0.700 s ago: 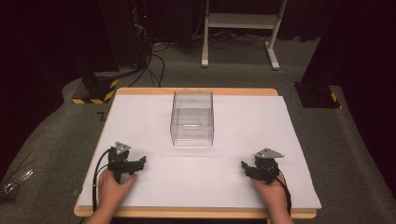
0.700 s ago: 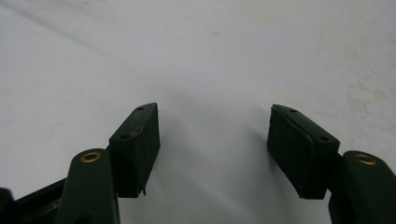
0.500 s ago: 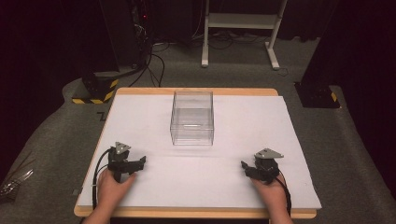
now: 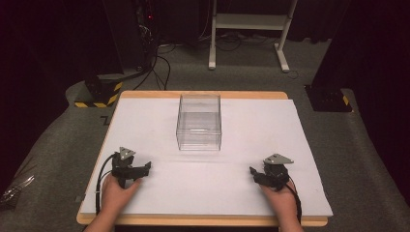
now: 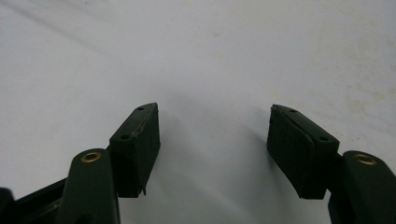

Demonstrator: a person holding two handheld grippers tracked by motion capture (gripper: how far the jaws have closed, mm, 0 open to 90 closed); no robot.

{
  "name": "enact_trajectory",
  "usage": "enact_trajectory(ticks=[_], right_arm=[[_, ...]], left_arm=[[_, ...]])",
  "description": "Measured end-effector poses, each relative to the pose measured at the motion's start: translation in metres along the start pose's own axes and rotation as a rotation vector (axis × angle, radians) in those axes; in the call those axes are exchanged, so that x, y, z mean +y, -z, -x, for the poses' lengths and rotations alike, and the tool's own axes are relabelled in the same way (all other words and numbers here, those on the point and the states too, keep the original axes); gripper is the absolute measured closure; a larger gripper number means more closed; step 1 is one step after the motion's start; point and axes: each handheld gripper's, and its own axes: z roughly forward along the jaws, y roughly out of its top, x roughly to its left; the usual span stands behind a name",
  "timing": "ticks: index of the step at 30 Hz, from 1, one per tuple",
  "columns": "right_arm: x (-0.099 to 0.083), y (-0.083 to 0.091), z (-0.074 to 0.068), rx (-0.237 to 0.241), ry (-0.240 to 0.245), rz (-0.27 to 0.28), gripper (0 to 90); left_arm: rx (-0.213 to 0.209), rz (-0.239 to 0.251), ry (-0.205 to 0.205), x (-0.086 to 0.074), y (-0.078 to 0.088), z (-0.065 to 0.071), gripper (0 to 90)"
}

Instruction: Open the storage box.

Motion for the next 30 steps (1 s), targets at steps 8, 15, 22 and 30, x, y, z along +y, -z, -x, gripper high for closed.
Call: enact_trajectory(ticks=[8, 15, 22, 30], right_arm=[[0.000, 0.002, -0.003, -0.020, 0.025, 0.013, 35.0], [0.001, 0.011, -0.005, -0.006, 0.016, 0.058, 30.7], [0.003, 0.014, -0.010, 0.000, 0.026, 0.061, 25.9], [0.003, 0.015, -0.015, 0.001, 0.026, 0.072, 22.3]], left_arm=[[0.000, 0.000, 0.001, 0.000, 0.000, 0.000, 11.0], [0.000, 0.000, 0.000, 0.000, 0.000, 0.000, 11.0], [-0.001, -0.001, 0.001, 0.000, 0.000, 0.000, 11.0], [0.000, -0.001, 0.001, 0.000, 0.000, 0.000, 11.0]])
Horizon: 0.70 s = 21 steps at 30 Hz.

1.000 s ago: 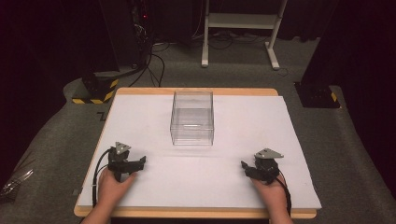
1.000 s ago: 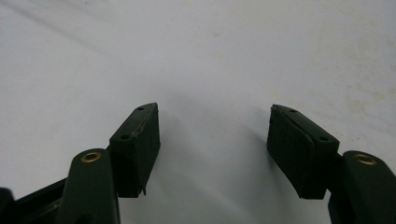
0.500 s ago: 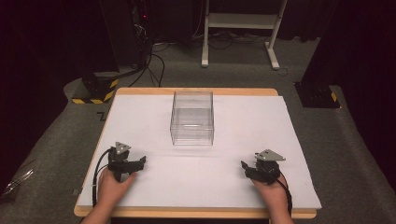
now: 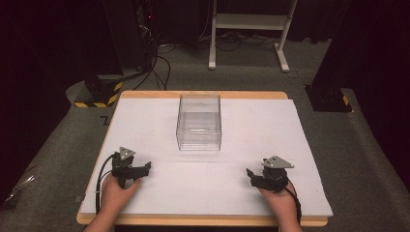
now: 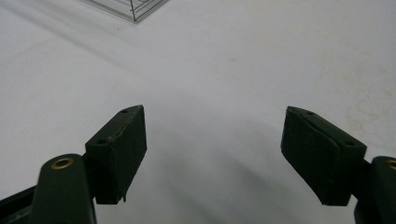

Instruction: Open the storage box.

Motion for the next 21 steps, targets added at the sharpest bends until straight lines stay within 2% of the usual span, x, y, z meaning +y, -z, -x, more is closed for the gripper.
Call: enact_trajectory(ticks=[2, 4, 21], right_arm=[[0.000, 0.001, -0.001, 0.003, -0.001, 0.003, 22.3], [0.000, 0.002, -0.002, 0.014, -0.007, 0.036, 21.4], [0.005, 0.000, -0.022, 0.064, 0.011, 0.031, 20.9]], left_arm=[[0.000, 0.000, 0.000, 0.000, 0.000, 0.000, 11.0], [0.000, 0.000, 0.000, 0.000, 0.000, 0.000, 11.0], [-0.001, 0.000, 0.000, 0.000, 0.000, 0.000, 11.0]])
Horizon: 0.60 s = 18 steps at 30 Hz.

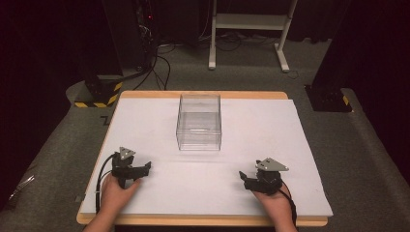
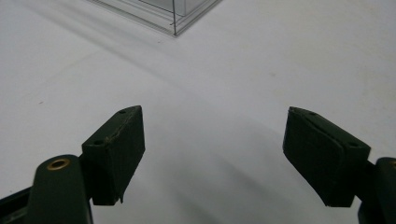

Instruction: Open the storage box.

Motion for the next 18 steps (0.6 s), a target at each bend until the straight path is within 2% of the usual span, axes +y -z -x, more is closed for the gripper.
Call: enact_trajectory(ticks=[14, 18], right_arm=[[0.007, -0.010, -0.027, 0.054, 0.053, 0.003, 19.5], [0.007, -0.013, -0.032, 0.067, 0.049, -0.004, 18.7]], left_arm=[[0.000, 0.000, 0.001, 0.000, 0.000, 0.000, 11.0], [0.000, 0.001, 0.003, 0.000, 0.000, 0.000, 11.0]])
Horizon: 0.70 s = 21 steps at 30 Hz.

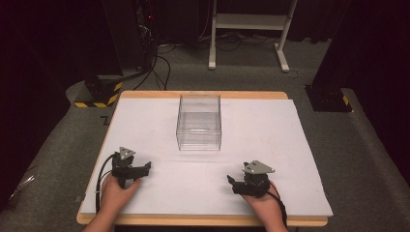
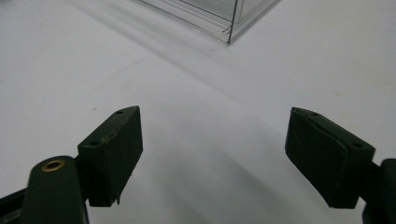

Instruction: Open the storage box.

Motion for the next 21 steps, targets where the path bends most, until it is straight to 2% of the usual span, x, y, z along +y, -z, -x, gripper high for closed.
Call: enact_trajectory(ticks=[5, 11, 21], right_arm=[[0.002, -0.004, -0.008, 0.018, 0.005, -0.002, 17.9], [0.005, -0.011, -0.021, 0.047, 0.042, -0.005, 18.0], [0.010, -0.018, -0.033, 0.094, 0.064, 0.008, 19.0]], left_arm=[[0.000, -0.001, -0.002, 0.000, 0.000, 0.000, 11.0], [0.000, -0.002, -0.001, 0.000, 0.000, 0.000, 11.0], [0.000, -0.002, -0.001, 0.000, 0.000, 0.000, 11.0]])
